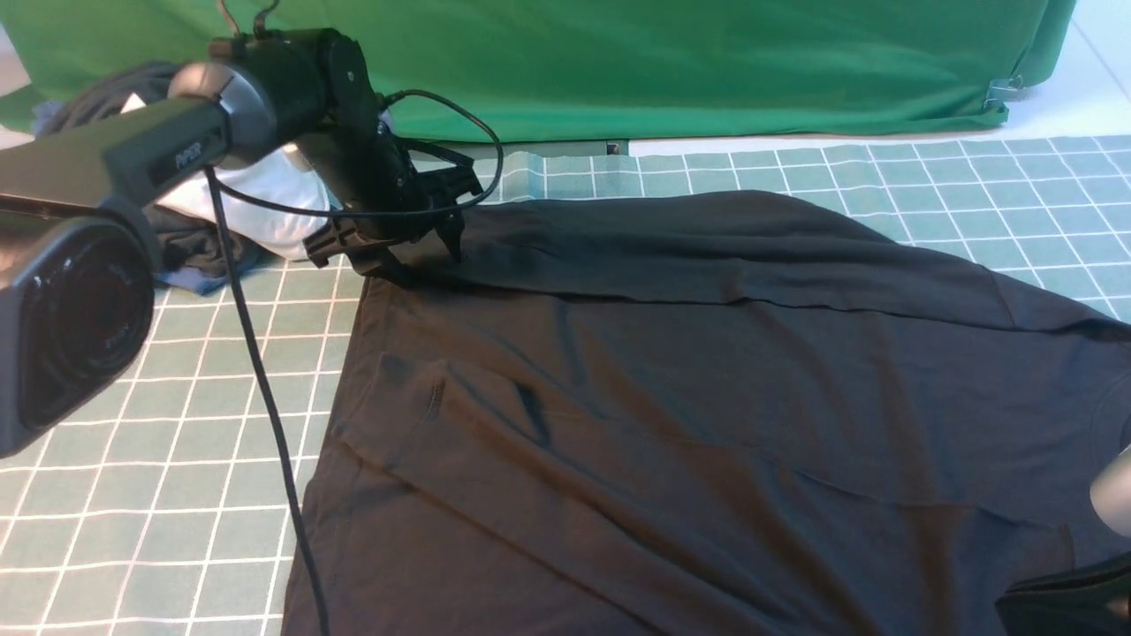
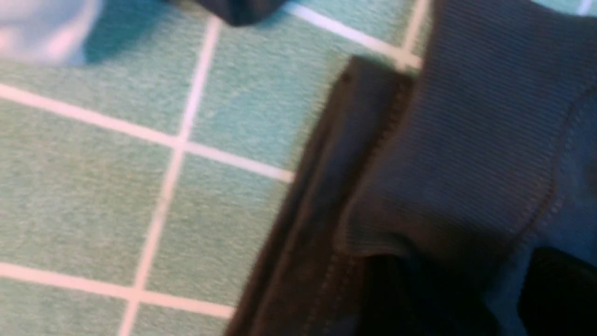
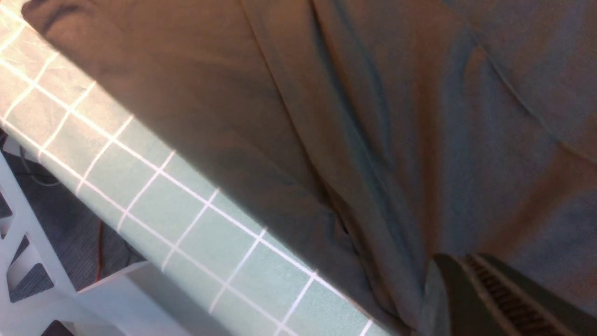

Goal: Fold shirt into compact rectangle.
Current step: 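Grab the top left corner of the dark shirt with the left gripper, then fold the left side of the dark shirt inward over its body with the left gripper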

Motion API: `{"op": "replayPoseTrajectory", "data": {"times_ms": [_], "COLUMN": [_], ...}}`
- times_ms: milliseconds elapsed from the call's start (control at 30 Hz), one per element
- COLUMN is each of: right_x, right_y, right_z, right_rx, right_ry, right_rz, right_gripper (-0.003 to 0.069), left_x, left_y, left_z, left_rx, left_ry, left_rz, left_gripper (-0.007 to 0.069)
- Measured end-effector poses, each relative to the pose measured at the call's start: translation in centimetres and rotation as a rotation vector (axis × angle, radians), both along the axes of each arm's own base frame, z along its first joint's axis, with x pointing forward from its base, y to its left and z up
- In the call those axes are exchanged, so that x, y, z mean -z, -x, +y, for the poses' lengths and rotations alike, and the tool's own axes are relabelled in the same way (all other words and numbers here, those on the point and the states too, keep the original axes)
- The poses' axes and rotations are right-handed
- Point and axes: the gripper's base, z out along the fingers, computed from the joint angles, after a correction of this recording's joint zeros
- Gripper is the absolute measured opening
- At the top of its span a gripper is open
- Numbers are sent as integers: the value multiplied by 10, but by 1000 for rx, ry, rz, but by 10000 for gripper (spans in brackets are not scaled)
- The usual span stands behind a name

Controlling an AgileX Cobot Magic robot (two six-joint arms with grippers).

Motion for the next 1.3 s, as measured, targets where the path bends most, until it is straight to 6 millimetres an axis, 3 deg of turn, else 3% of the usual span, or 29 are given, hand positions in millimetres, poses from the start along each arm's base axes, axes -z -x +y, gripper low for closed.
{"op": "replayPoseTrajectory", "data": {"times_ms": [167,267,367,400,533,733,1033,1200,1300], "right_x": [0,0,0,0,-1,-5,-39,-47,-48], "right_y": [0,-1,-2,-4,-7,-19,-31,-33,-34], "right_z": [0,-1,-2,-3,-6,-19,-43,-48,-49], "right_rx": [0,0,6,21,53,157,335,379,385], "right_ry": [1,10,24,32,57,156,303,301,297], "right_rz": [0,-10,-26,-39,-75,-196,-373,-400,-399], "right_gripper": [48,55,60,63,67,73,77,79,78], "left_x": [1,-2,-13,-31,-65,-100,-158,-174,-172], "left_y": [-1,0,2,3,8,24,60,82,98], "left_z": [10,12,12,11,12,12,17,11,7], "left_rx": [29,68,96,113,141,220,280,301,314], "left_ry": [14,24,23,26,20,3,-124,-156,-164], "left_rz": [4,-4,-19,-54,-127,-135,-141,-153,-121], "left_gripper": [109,30,25,25,25,25,25,25,25]}}
